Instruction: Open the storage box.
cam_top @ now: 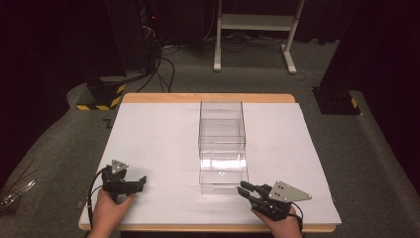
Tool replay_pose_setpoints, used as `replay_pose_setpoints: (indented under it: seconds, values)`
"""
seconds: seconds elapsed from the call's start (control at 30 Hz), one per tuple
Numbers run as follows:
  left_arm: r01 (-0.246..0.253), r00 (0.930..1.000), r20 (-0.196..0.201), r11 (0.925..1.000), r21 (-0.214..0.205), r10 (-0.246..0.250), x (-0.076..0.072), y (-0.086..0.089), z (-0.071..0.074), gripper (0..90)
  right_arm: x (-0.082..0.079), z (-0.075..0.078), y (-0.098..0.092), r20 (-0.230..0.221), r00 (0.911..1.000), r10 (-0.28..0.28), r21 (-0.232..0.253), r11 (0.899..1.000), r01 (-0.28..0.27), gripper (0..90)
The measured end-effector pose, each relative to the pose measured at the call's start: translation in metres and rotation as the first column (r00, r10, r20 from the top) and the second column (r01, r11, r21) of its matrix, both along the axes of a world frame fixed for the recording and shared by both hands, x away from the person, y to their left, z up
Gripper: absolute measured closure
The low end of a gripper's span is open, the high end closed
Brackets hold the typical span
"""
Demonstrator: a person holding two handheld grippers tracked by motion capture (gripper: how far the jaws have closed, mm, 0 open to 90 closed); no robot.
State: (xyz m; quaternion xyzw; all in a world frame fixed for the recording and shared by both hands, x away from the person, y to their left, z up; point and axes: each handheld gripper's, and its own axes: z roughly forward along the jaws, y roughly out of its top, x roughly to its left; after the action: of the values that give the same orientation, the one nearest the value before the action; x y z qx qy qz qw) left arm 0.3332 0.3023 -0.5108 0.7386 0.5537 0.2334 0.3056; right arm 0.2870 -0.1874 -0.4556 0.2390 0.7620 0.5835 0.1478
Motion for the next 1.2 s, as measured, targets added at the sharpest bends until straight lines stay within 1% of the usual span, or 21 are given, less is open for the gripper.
replay_pose_setpoints:
  seconds: [0.1, 0.27, 0.37, 0.5, 0.53, 0.57, 0.6, 0.67, 0.77, 0.83, 0.87, 0.93, 1.0, 1.03, 1.1, 1.2]
  values:
    - [0.000, 1.0000, 0.000, 1.0000, 0.000, 0.000, 0.000, 0.000, 0.000, 0.5, 0.000, 0.002, -0.002, 0.018, 0.9997, -0.018, 0.006, 1.000, 0.018, 73.0]
    - [0.000, 1.0000, 0.000, 1.0000, -0.001, 0.000, 0.000, 0.000, 0.000, 0.5, 0.002, 0.004, -0.009, 0.031, 0.9981, -0.053, 0.030, 0.998, 0.052, 71.7]
    - [0.000, 1.0000, -0.001, 1.0000, -0.001, 0.000, 0.000, 0.000, 0.000, 0.5, 0.004, 0.005, -0.016, 0.037, 0.9958, -0.084, 0.037, 0.996, 0.082, 70.1]
    - [0.000, 1.0000, 0.000, 1.0000, -0.001, 0.000, 0.000, 0.000, 0.000, 0.5, 0.007, 0.004, -0.023, 0.046, 0.9904, -0.130, 0.037, 0.991, 0.128, 67.6]
    - [0.000, 1.0000, 0.000, 1.0000, -0.001, 0.000, 0.000, 0.000, 0.000, 0.5, 0.007, 0.004, -0.023, 0.046, 0.9904, -0.130, 0.037, 0.991, 0.128, 67.6]
    - [0.000, 1.0000, 0.000, 1.0000, 0.000, 0.000, 0.000, 0.000, 0.000, 0.5, 0.008, 0.004, -0.025, 0.050, 0.9883, -0.144, 0.036, 0.989, 0.142, 67.0]
    - [-0.001, 1.0000, -0.001, 1.0000, -0.002, 0.001, 0.000, 0.000, 0.000, 0.5, 0.011, 0.002, -0.032, 0.048, 0.9826, -0.179, 0.040, 0.983, 0.178, 65.2]
    - [-0.002, 1.0000, -0.001, 1.0000, -0.003, 0.002, 0.000, 0.000, 0.000, 0.5, 0.013, 0.001, -0.036, 0.045, 0.9780, -0.204, 0.038, 0.979, 0.202, 64.1]
    - [0.000, 1.0000, 0.000, 1.0000, 0.000, 0.000, 0.000, 0.000, 0.000, 0.5, 0.017, -0.003, -0.046, 0.040, 0.9674, -0.250, 0.023, 0.968, 0.249, 62.4]
    - [0.000, 1.0000, 0.000, 1.0000, 0.000, 0.000, 0.000, 0.000, 0.000, 0.5, 0.020, -0.005, -0.053, 0.026, 0.9595, -0.281, 0.020, 0.960, 0.280, 60.2]
    - [0.000, 1.0000, 0.000, 1.0000, 0.000, 0.000, 0.000, 0.000, 0.000, 0.5, 0.022, -0.007, -0.056, 0.027, 0.9540, -0.298, 0.012, 0.954, 0.298, 59.1]
    - [-0.001, 1.0000, 0.000, 1.0000, -0.002, 0.001, 0.000, 0.000, 0.000, 0.5, 0.026, -0.012, -0.062, 0.020, 0.9422, -0.334, -0.019, 0.942, 0.335, 56.8]
    - [0.000, 1.0000, 0.000, 1.0000, -0.001, 0.000, 0.000, 0.000, 0.000, 0.5, 0.030, -0.017, -0.068, 0.019, 0.9288, -0.370, -0.062, 0.927, 0.371, 55.4]
    - [0.000, 1.0000, 0.000, 1.0000, 0.000, 0.000, 0.000, 0.000, 0.000, 0.5, 0.032, -0.021, -0.070, 0.015, 0.9219, -0.387, -0.079, 0.919, 0.387, 54.2]
    - [0.000, 1.0000, 0.000, 1.0000, 0.000, 0.000, 0.000, 0.000, 0.000, 0.5, 0.036, -0.027, -0.075, 0.010, 0.9051, -0.425, -0.117, 0.898, 0.423, 53.0]
    - [0.000, 1.0000, 0.000, 1.0000, -0.001, 0.000, 0.000, 0.000, 0.000, 0.5, 0.042, -0.036, -0.081, 0.001, 0.8781, -0.479, -0.175, 0.865, 0.471, 52.0]
